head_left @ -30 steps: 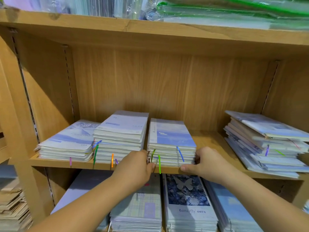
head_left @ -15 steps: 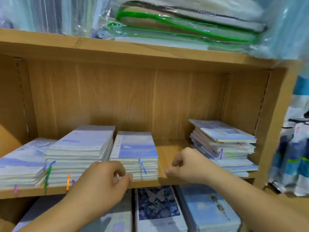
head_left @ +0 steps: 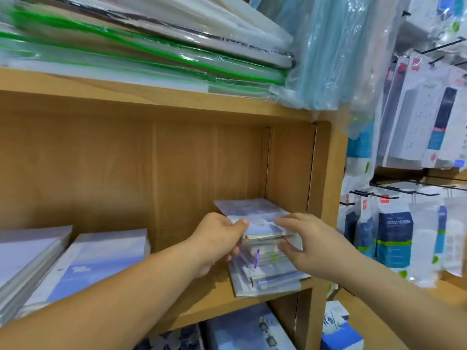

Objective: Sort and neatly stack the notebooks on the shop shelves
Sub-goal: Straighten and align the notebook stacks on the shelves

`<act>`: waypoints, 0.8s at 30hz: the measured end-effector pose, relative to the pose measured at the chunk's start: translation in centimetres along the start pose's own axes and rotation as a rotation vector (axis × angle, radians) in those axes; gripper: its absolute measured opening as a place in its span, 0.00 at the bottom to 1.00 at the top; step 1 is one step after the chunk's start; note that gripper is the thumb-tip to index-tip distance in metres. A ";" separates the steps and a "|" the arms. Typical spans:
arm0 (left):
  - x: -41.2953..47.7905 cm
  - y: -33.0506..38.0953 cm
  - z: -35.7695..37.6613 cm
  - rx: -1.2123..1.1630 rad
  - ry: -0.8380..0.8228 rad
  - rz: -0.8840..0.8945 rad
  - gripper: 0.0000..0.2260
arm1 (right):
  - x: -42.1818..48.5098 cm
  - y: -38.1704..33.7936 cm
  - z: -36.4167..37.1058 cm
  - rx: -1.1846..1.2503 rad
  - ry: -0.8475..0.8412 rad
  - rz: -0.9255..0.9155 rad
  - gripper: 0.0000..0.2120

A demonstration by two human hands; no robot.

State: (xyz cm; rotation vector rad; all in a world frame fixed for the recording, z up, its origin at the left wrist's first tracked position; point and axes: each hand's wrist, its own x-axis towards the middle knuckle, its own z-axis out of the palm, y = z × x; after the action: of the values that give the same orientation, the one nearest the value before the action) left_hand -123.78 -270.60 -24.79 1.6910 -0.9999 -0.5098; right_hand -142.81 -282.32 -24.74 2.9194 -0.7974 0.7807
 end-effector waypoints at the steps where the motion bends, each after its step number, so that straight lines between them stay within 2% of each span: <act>1: 0.4 0.1 0.3 -0.043 0.011 -0.013 0.19 | 0.1 0.5 0.2 0.003 -0.005 -0.006 0.23; 6: 0.8 0.9 0.6 -0.209 -0.067 -0.118 0.10 | 1.0 2.3 0.6 0.125 -0.003 0.043 0.20; 10: -0.3 1.5 -0.8 -0.343 -0.006 -0.107 0.05 | 0.9 1.5 0.5 0.231 0.239 0.155 0.12; 12: -1.6 1.3 -2.8 -0.386 0.001 -0.088 0.04 | 0.6 -0.3 0.1 0.316 0.276 0.154 0.11; 15: -4.9 0.1 -6.9 -0.386 -0.006 -0.073 0.08 | 1.1 -4.8 -0.2 0.639 0.227 0.190 0.08; 17: -7.5 -1.1 -9.9 -0.309 0.050 -0.061 0.09 | 1.7 -8.6 -0.1 0.824 0.208 0.260 0.12; 20: -11.6 -3.2 -14.5 -0.202 0.199 -0.057 0.10 | 2.5 -14.7 1.0 0.832 0.165 0.233 0.14; 24: -18.2 -5.9 -21.2 -0.178 0.314 -0.050 0.12 | 2.8 -23.2 2.8 0.797 0.081 0.056 0.07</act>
State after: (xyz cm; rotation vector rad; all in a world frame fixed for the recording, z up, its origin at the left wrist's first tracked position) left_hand -116.05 -243.11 -25.33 1.5792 -0.6670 -0.3406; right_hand -128.29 -263.81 -23.27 3.4885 -0.6722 1.5088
